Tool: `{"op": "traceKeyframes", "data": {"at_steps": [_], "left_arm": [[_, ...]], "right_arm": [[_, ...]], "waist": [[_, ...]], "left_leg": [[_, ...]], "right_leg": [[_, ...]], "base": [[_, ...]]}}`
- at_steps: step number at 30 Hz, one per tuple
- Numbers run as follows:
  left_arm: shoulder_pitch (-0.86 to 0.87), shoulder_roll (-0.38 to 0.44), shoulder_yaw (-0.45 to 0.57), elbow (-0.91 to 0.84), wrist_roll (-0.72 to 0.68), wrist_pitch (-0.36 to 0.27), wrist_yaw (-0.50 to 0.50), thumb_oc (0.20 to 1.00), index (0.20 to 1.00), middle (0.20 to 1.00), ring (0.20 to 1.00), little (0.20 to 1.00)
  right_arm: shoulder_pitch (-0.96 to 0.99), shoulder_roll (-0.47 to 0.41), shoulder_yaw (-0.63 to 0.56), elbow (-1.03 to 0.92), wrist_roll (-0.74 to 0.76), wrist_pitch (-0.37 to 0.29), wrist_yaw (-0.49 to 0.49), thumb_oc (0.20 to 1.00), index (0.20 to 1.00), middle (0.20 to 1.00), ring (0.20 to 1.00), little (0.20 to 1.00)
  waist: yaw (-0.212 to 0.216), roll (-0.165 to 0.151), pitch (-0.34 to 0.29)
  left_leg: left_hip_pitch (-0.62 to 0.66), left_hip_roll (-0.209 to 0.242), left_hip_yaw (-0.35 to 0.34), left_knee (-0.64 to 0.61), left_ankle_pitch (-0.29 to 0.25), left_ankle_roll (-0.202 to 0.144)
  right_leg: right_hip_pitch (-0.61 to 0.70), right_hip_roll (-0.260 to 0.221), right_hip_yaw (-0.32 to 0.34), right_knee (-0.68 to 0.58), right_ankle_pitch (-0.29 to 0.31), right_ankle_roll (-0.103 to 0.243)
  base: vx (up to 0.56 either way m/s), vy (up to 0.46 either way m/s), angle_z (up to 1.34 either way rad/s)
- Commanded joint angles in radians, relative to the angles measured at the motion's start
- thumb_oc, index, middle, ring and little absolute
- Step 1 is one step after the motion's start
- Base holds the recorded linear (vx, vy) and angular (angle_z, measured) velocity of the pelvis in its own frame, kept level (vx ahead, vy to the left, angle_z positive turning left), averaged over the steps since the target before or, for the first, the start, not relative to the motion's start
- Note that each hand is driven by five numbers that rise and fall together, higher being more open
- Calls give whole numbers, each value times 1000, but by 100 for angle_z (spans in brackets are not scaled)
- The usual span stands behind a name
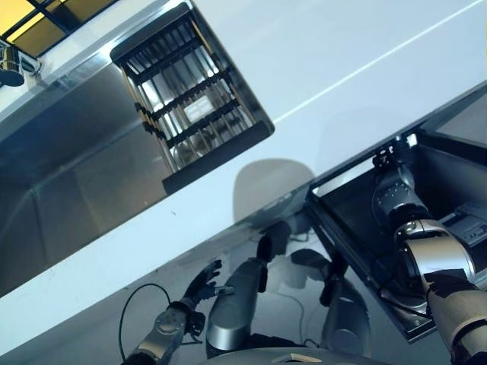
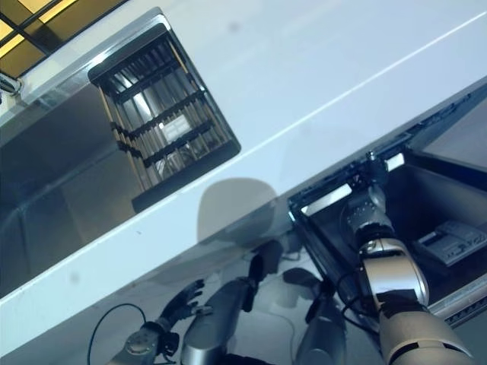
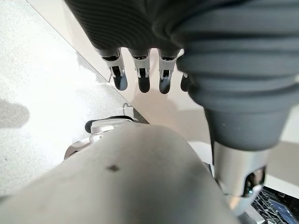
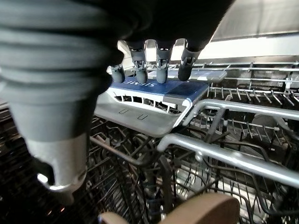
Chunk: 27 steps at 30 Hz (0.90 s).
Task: Pick up plates and place into dishwasher.
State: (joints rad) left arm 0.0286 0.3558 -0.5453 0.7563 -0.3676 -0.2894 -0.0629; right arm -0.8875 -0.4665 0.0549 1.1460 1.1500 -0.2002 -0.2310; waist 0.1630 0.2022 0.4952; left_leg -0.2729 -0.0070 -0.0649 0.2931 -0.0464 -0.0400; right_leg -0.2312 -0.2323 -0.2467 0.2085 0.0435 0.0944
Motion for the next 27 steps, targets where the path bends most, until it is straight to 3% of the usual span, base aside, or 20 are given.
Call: {"op": "traceKeyframes", "data": {"at_steps": [1,11,15,21,24,27], "left_arm": [[50,86,18,-22,4,-5,-12,1000,1000,1000,1000,1000],[61,73,37,4,16,-41,-16,1000,1000,1000,1000,1000],[66,55,69,16,28,-35,-16,1000,1000,1000,1000,1000],[91,32,129,42,17,-53,-8,1000,1000,1000,1000,1000],[98,13,194,64,-43,-64,-19,1000,1000,1000,1000,1000],[91,2,226,65,-18,-59,-7,1000,1000,1000,1000,1000]], "right_arm": [[-155,-19,50,-120,-9,-44,94,1000,1000,1000,1000,1000],[-96,-34,9,-106,10,-60,77,1000,1000,1000,1000,1000],[11,-16,-13,-212,-72,-143,1,1000,1000,1000,1000,1000],[247,22,-36,-415,-155,-208,-135,1000,1000,1000,1000,1000],[337,46,-60,-458,-152,-217,-168,1000,1000,1000,1000,1000],[387,68,-83,-469,-118,-225,-183,1000,1000,1000,1000,1000]], "waist": [[35,-34,-14],[30,-58,-29],[17,-89,-48],[-24,-140,-81],[-38,-163,-102],[-43,-184,-124]], "left_leg": [[-93,11,37,50,20,-9],[-67,17,47,36,11,-5],[-48,17,50,25,4,0],[-15,27,70,2,2,10],[8,31,76,-14,-3,15],[25,33,75,-20,-9,16]], "right_leg": [[70,-12,8,42,-80,0],[92,-6,11,22,-76,1],[110,2,24,0,-69,5],[135,18,51,-35,-52,12],[152,27,63,-53,-49,15],[169,34,71,-64,-50,15]], "base": [[0,0,0],[0,0,0],[0,0,0],[18,-6,-6],[21,-14,-11],[20,-34,-4]]}}
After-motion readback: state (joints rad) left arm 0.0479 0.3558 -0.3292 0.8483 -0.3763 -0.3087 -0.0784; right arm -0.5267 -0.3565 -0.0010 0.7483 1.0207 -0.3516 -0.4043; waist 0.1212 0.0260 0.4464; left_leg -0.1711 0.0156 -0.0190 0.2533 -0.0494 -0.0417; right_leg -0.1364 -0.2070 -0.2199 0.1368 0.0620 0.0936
